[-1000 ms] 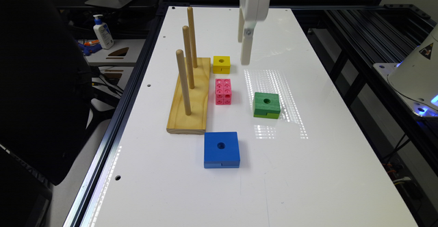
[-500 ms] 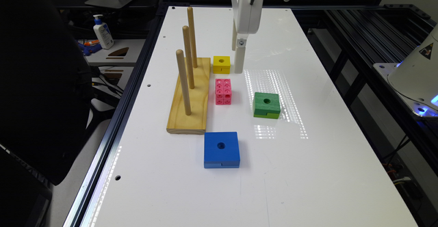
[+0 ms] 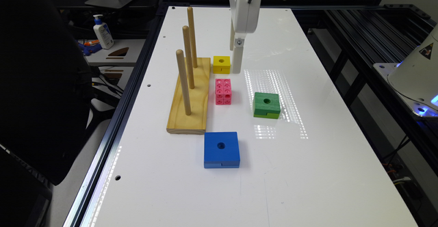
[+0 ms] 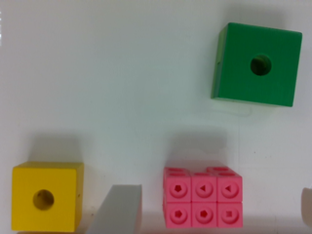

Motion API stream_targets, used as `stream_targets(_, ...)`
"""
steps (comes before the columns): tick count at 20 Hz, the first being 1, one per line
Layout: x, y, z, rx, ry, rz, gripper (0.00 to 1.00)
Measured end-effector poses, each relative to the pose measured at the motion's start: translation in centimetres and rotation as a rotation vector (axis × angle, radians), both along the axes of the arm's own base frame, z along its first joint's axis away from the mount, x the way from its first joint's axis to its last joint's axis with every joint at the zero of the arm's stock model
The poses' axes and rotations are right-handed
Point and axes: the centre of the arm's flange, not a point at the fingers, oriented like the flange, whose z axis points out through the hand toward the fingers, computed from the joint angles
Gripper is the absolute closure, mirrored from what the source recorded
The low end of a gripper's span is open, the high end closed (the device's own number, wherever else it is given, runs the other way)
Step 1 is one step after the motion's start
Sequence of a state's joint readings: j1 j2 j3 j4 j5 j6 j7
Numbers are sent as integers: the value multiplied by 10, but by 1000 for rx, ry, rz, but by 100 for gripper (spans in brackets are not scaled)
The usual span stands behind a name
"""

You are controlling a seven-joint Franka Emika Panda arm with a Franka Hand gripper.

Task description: Pick up pink block.

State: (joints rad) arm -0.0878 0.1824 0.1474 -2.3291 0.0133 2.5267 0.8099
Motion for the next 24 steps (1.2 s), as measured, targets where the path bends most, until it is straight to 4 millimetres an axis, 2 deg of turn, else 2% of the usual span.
stream_targets(3, 2, 0, -20, 6, -4, -2, 0)
stream_targets(9, 3, 0, -30, 9, -1, -3, 0)
stream_targets(15, 3, 1, -56, 17, -2, -5, 0)
stream_targets(24, 11, 1, -55, 20, -20, -6, 0)
